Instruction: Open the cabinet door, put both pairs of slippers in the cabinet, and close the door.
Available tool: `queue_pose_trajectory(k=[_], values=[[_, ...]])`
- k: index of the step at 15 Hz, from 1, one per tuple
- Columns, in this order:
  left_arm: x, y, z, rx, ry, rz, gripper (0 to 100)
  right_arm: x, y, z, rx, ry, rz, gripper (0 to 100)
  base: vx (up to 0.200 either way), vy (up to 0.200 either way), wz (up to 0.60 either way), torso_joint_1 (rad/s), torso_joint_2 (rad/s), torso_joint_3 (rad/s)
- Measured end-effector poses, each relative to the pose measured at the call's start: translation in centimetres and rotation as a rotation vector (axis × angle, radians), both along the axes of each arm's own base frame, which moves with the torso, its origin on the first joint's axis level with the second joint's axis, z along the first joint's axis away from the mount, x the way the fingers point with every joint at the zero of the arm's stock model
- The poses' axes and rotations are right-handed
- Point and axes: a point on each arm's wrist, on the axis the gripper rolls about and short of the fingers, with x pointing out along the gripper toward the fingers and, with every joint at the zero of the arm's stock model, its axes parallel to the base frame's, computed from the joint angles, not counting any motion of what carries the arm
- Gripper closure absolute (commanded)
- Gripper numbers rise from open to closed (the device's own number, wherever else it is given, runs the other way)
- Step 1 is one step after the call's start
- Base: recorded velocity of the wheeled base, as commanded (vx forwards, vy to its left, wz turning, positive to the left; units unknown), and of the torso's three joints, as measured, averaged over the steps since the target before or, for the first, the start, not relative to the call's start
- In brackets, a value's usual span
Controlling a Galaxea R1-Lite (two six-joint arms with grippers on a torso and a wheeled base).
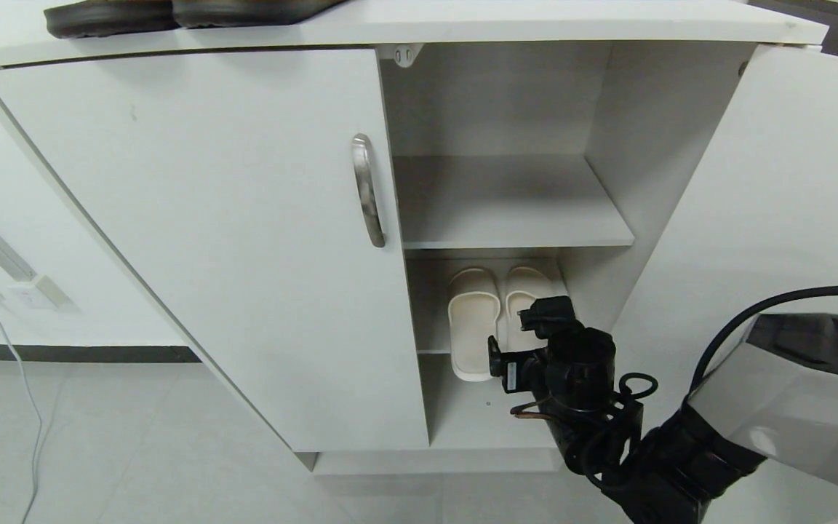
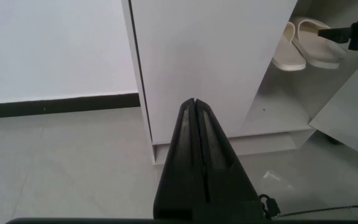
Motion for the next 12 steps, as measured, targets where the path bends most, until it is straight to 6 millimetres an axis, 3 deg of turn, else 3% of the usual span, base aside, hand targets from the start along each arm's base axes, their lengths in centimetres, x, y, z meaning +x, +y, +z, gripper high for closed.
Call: queue_pose_trajectory(k=[3,10,12], values=[[0.0,0.0,0.0,0.0,0.0,0.0,100,-1.05,0.1,0.29,-0.001,0.002,0.021,0,0.0,0.0,0.0,0.0,0.0,0.0],[0.0,0.0,0.0,0.0,0.0,0.0,100,-1.38,0.18,0.32,-0.002,0.003,0.023,0,0.0,0.0,0.0,0.0,0.0,0.0],[0.0,0.0,0.0,0.0,0.0,-0.001,100,-1.38,0.16,0.38,0.0,0.001,0.023,0,-0.2,0.0,0.0,0.005,0.0,0.005]])
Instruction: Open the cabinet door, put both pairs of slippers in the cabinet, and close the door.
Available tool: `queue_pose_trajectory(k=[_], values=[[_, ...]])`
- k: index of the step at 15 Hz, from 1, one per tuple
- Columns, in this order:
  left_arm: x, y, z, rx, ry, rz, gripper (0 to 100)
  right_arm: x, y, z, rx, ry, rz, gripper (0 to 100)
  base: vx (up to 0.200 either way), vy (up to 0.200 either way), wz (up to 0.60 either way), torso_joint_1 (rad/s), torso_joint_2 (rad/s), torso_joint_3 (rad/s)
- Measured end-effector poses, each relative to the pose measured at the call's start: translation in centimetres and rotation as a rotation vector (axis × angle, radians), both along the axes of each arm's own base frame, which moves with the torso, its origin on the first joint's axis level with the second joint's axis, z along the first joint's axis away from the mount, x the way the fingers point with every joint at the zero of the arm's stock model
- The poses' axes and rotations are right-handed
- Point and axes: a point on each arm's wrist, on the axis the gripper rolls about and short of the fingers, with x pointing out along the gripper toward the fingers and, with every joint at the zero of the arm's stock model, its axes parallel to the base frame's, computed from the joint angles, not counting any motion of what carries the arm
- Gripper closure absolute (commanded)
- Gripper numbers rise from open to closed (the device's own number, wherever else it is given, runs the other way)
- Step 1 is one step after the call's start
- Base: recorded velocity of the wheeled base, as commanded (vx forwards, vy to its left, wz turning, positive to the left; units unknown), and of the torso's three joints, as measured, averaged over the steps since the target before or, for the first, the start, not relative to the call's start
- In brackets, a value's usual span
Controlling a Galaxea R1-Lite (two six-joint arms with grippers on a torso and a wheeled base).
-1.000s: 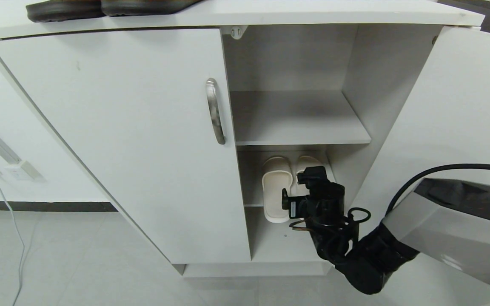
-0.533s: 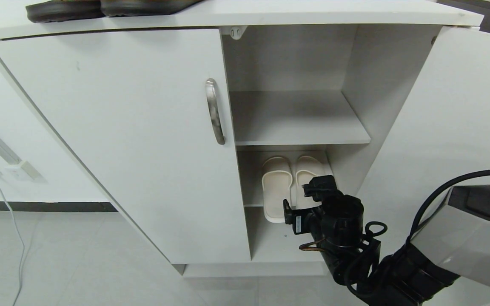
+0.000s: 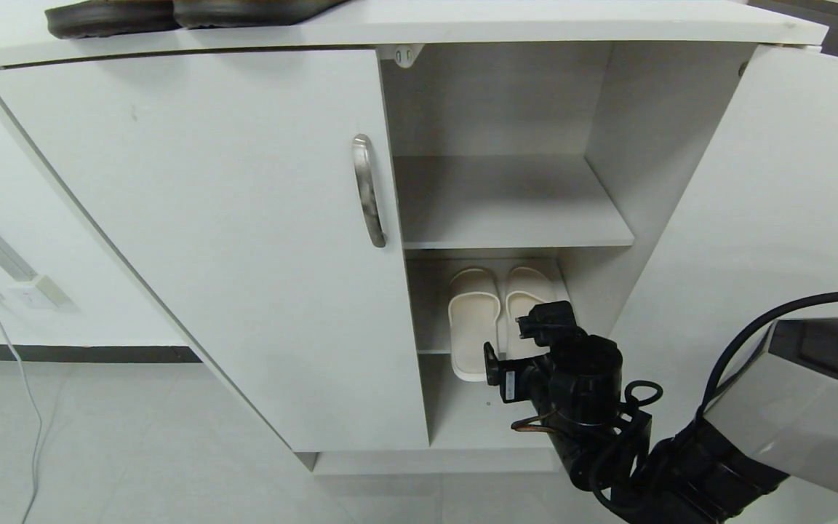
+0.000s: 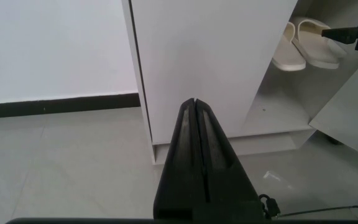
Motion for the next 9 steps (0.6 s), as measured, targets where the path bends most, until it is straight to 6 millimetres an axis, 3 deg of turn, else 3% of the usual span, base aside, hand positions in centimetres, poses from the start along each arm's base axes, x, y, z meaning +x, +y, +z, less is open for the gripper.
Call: queue_pose_trajectory(k=[4,9], values=[[0.0,0.0,-0.01,0.0,0.0,0.0,100,-0.18,-0.13,-0.22,-0.008,0.007,0.001,0,-0.2,0.0,0.0,0.004,0.0,0.001],[0.0,0.0,0.0,0.001,0.0,0.002,100,-0.23,-0.24,-0.34,-0.012,0.012,-0.001,0,0.0,0.0,0.0,0.0,0.0,0.0]])
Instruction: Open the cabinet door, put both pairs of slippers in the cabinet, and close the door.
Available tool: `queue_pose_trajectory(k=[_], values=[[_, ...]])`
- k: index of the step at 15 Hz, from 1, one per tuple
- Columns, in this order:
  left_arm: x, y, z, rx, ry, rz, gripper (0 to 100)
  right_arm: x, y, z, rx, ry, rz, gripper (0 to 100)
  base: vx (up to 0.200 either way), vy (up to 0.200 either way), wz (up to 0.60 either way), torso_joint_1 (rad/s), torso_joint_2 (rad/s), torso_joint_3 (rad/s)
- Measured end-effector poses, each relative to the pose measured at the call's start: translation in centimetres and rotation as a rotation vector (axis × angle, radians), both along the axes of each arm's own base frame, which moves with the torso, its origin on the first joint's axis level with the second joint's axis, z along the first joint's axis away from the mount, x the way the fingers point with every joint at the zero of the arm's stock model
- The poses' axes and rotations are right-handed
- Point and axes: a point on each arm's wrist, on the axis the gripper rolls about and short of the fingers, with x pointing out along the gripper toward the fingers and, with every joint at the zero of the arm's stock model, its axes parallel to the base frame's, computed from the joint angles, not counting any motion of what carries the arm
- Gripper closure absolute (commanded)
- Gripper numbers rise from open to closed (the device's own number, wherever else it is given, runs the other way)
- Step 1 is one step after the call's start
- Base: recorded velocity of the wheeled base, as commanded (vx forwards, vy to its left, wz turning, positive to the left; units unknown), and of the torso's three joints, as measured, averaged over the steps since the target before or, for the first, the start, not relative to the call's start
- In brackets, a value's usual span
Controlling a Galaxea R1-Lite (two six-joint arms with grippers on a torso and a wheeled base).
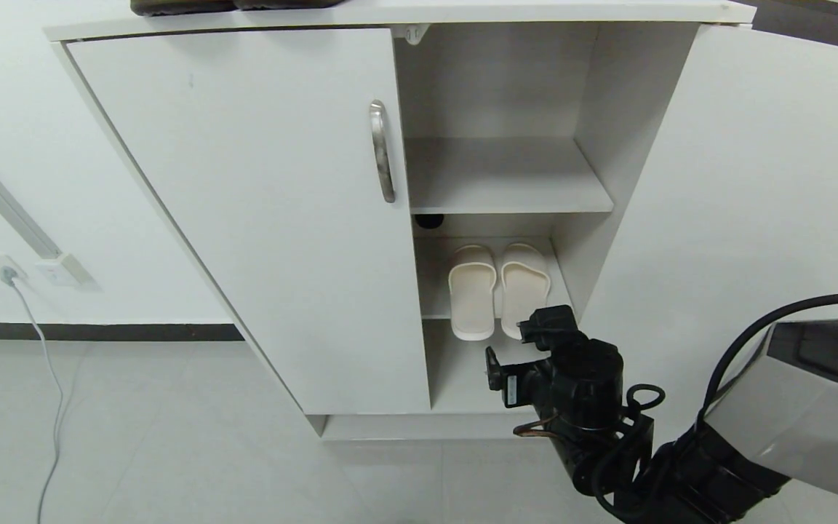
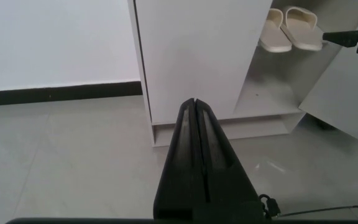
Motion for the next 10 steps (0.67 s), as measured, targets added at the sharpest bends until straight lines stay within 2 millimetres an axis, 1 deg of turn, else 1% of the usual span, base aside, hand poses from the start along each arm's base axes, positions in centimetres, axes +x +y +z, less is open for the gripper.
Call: queue_pose_trajectory(k=[10], values=[[0.0,0.0,0.0,-0.001,0.0,-0.001,100,-0.62,-0.51,-0.66,-0.013,0.012,0.001,0,0.0,0.0,0.0,0.0,0.0,0.0]])
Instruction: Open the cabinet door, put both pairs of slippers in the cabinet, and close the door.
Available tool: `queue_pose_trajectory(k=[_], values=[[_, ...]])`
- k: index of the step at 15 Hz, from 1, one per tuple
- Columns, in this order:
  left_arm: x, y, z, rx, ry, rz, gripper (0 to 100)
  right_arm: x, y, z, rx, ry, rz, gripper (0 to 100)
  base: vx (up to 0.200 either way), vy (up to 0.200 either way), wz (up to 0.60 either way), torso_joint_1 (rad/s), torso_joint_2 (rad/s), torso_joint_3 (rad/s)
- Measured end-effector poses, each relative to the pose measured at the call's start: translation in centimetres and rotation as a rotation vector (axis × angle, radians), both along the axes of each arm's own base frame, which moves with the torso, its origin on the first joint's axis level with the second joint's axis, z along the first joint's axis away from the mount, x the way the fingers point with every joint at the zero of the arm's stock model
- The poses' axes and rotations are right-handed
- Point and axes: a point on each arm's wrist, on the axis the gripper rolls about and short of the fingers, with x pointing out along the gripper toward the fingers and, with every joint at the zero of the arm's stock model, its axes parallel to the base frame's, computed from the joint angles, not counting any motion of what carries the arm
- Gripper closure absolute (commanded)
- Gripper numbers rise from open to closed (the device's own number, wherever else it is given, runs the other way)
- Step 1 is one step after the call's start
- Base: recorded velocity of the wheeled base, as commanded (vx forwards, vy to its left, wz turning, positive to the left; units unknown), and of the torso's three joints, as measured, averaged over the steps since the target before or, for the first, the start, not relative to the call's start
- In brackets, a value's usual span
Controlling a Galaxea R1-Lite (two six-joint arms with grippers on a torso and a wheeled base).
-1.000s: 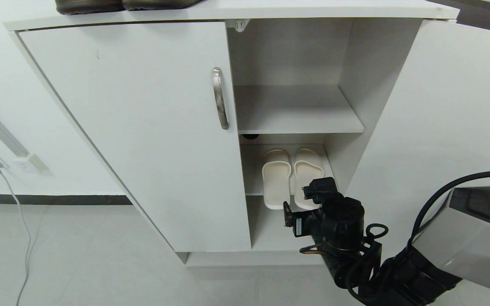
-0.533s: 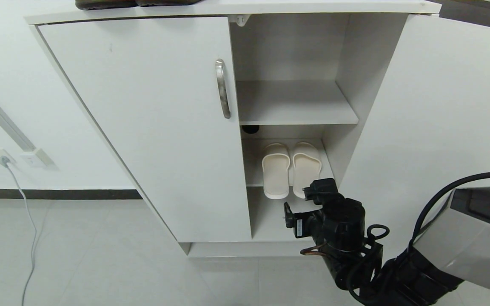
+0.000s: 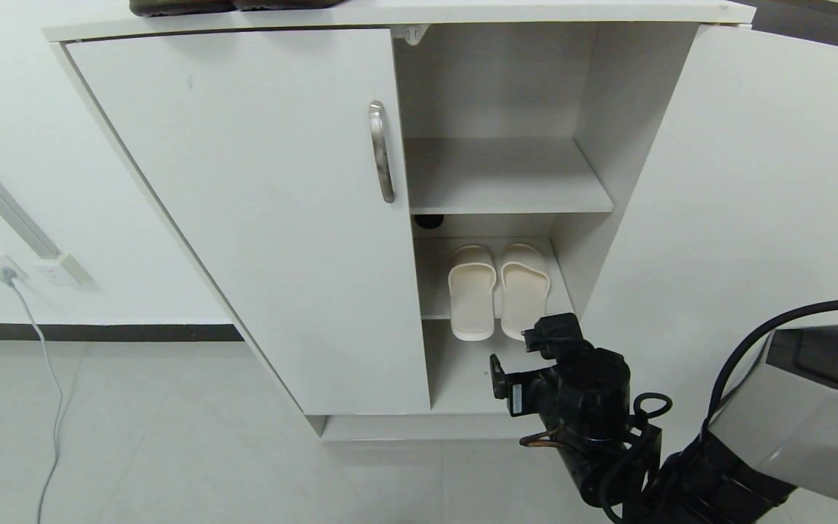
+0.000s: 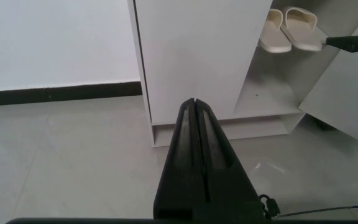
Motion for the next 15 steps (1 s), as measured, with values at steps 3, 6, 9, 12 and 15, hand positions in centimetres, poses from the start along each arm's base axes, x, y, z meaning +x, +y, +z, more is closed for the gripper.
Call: queue_pose_trajectory(k=[3,6,9,12,15], values=[[0.0,0.0,0.0,0.0,0.0,0.0,100,-0.05,0.04,-0.04,-0.003,0.001,0.002,0,0.0,0.0,0.0,0.0,0.0,0.0],[0.0,0.0,0.0,0.0,0.0,0.0,100,-0.01,0.09,-0.24,-0.003,0.001,0.002,0,0.0,0.0,0.0,0.002,0.0,0.067],[0.0,0.0,0.0,0.001,0.0,0.001,100,-0.07,0.17,-0.32,-0.003,-0.001,0.005,0,0.0,0.0,0.0,0.002,0.0,0.173],[0.0,0.0,0.0,0.001,0.0,0.0,100,-0.08,0.21,-0.41,-0.004,0.0,0.006,0,0.0,0.0,0.0,-0.001,0.0,0.198],[0.0,0.0,0.0,0.002,0.0,0.0,100,-0.09,0.25,-0.52,-0.005,0.002,0.007,0,0.0,0.0,0.0,0.002,0.0,0.196]])
